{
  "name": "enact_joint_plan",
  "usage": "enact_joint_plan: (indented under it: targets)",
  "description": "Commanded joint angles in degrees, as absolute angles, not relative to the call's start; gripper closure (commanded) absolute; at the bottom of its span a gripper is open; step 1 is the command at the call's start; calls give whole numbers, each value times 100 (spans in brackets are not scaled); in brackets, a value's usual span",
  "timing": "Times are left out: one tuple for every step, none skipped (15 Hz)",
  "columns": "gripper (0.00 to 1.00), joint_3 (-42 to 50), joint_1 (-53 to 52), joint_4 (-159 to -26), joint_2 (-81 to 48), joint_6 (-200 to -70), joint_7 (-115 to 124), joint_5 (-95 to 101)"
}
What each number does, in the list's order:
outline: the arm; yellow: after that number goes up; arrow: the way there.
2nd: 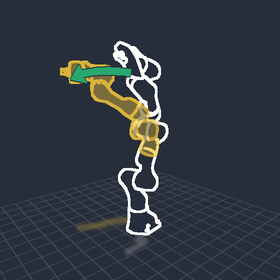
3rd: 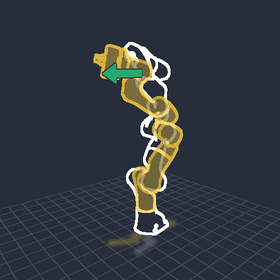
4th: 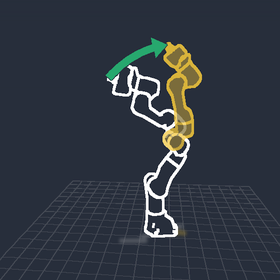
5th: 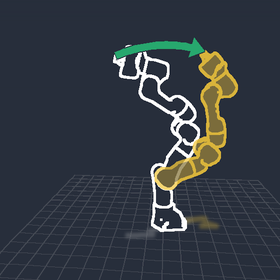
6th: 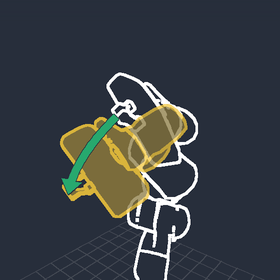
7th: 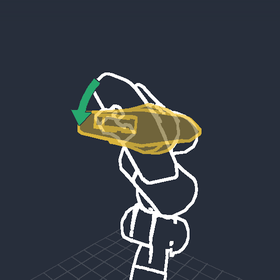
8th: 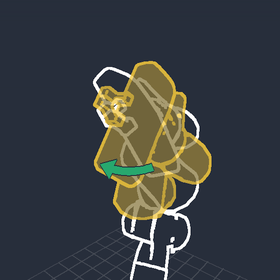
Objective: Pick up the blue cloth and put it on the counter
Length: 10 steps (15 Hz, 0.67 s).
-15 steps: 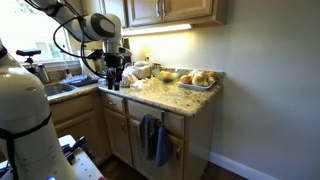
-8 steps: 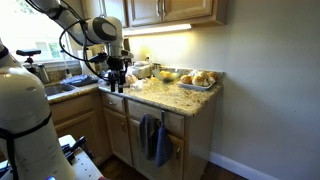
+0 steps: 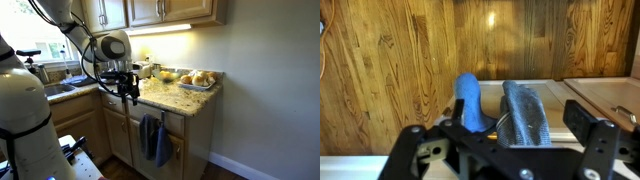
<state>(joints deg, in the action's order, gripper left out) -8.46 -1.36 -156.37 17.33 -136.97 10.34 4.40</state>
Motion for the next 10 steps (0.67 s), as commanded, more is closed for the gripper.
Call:
enact_joint_plan:
  targets:
    - [0,-642,-56,-15983,1530,-14680,718,779]
    - [0,-615,-43,-16018,1456,-14849,704,828]
    - [0,-606,-33,-16032,1419,-14906,725,867]
    - [0,-655,-123,-15881,1438,-14597,850,716]
    - [0,-649,-122,-15886,1389,-14624,847,722]
    - [0,-649,-126,-15876,1375,-14623,847,721]
    - [0,-651,-130,-15868,1375,-14622,847,721]
    - [0,-652,-133,-15864,1375,-14622,847,720]
    - [0,-652,-133,-15863,1375,-14621,847,720]
    - [0,-652,-133,-15863,1375,-14621,847,720]
